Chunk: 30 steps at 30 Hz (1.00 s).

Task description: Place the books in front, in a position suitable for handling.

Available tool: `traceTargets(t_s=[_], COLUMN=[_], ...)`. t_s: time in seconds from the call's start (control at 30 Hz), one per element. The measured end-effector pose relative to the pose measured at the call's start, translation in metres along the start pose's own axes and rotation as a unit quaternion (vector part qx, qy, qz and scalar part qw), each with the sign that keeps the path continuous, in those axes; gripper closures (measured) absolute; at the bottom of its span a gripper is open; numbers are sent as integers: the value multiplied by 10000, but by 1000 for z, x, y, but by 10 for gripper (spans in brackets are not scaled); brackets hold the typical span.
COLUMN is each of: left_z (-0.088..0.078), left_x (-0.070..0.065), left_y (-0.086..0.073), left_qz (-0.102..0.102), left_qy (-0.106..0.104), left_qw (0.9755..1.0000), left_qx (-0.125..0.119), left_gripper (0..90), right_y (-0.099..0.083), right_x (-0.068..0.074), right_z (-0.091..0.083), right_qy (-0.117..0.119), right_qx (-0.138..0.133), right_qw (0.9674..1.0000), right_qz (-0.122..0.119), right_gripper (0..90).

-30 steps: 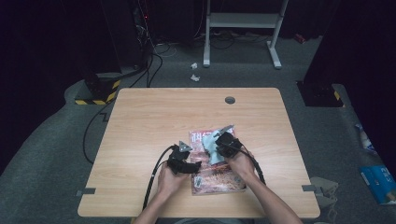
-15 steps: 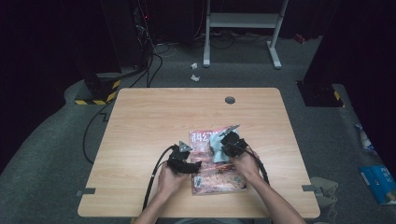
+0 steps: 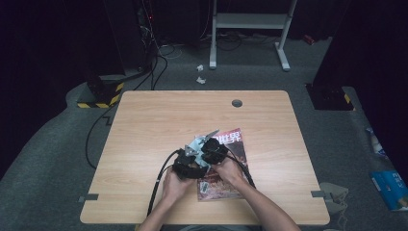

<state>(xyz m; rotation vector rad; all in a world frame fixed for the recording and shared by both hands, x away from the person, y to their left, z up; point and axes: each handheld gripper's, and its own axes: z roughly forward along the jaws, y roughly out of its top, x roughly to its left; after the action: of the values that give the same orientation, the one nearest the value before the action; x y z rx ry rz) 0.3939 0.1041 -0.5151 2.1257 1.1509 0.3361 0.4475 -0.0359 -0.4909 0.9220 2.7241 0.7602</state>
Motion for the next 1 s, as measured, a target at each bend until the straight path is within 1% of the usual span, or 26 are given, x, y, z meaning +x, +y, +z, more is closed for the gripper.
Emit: traceTargets(t_s=[0.03, 0.1, 0.13, 0.17, 0.2, 0.23, 0.27, 0.37, 0.4, 0.47, 0.5, 0.57, 0.63, 0.7, 0.77, 0.8, 0.83, 0.87, 0.9, 0.93, 0.97, 1.0], left_z=[0, 0, 0, 0, 0, 0, 0, 0, 0, 0, 1, 2, 3, 4, 5, 7, 8, 10, 12, 13, 13, 13], left_x=[0, 0, 0, 0, 0, 0, 0, 0, 0, 1, 0, 0, 1, 3, 6, 8, 9, 10, 11, 11, 12, 12], left_y=[0, 1, 1, 1, 1, 1, 1, 1, 2, 2, 3, 5, 7, 9, 12, 14, 16, 18, 19, 19, 19, 19], left_qz=[-16, 11, 17, 20, 17, -14, -9, -14, -19, 4, -55, -78, -58, -127, -186, -177, -232, -229, -261, -271, -294, -295], left_qy=[-2, -10, -3, 0, -2, -12, -15, -17, -17, 9, -5, 5, 19, 18, 34, 59, 43, 33, 12, 54, 65, 51], left_qw=[10000, 10000, 10000, 10000, 10000, 10000, 10000, 10000, 10000, 10000, 10000, 9999, 9999, 9999, 9998, 9998, 9996, 9997, 9997, 9996, 9995, 9995], left_qx=[0, 47, 50, 49, 40, 33, 41, 47, 52, 49, 55, 85, 104, 62, 98, 121, 122, 91, 29, -13, -35, -41], left_gripper=[275, 275, 275, 276, 275, 275, 275, 276, 277, 281, 284, 293, 307, 329, 344, 348, 355, 363, 381, 387, 389, 397], right_y=[-2, -7, -11, -15, -22, -27, -34, -52, -59, -69, -73, -80, -85, -88, -90, -91, -91, -91, -91, -92, -93, -95], right_x=[-2, -9, -14, -17, -26, -33, -41, -62, -70, -79, -82, -86, -88, -88, -89, -89, -90, -91, -94, -97, -99, -101], right_z=[-1, -6, -9, -11, -15, -19, -24, -37, -43, -50, -53, -56, -58, -59, -60, -60, -59, -58, -58, -57, -57, -58], right_qy=[-71, -226, -283, -324, -411, -483, -571, -757, -801, -844, -862, -887, -914, -926, -917, -901, -903, -961, -961, -892, -794, -731], right_qx=[25, 56, 74, 104, 89, 93, 85, 86, 40, -34, -55, -87, -109, -119, -159, -159, -200, -175, -176, -228, -232, -272], right_qw=[10000, 9997, 9995, 9991, 9988, 9980, 9974, 9938, 9928, 9910, 9902, 9886, 9883, 9876, 9869, 9864, 9859, 9845, 9833, 9826, 9814, 9805], right_qz=[-10, 63, 141, 272, 264, 396, 437, 813, 887, 1038, 1098, 1214, 1214, 1262, 1315, 1369, 1396, 1458, 1533, 1611, 1735, 1802], right_gripper=[880, 880, 880, 880, 880, 881, 880, 880, 880, 880, 880, 879, 879, 879, 871, 852, 799, 752, 715, 701, 691, 681])
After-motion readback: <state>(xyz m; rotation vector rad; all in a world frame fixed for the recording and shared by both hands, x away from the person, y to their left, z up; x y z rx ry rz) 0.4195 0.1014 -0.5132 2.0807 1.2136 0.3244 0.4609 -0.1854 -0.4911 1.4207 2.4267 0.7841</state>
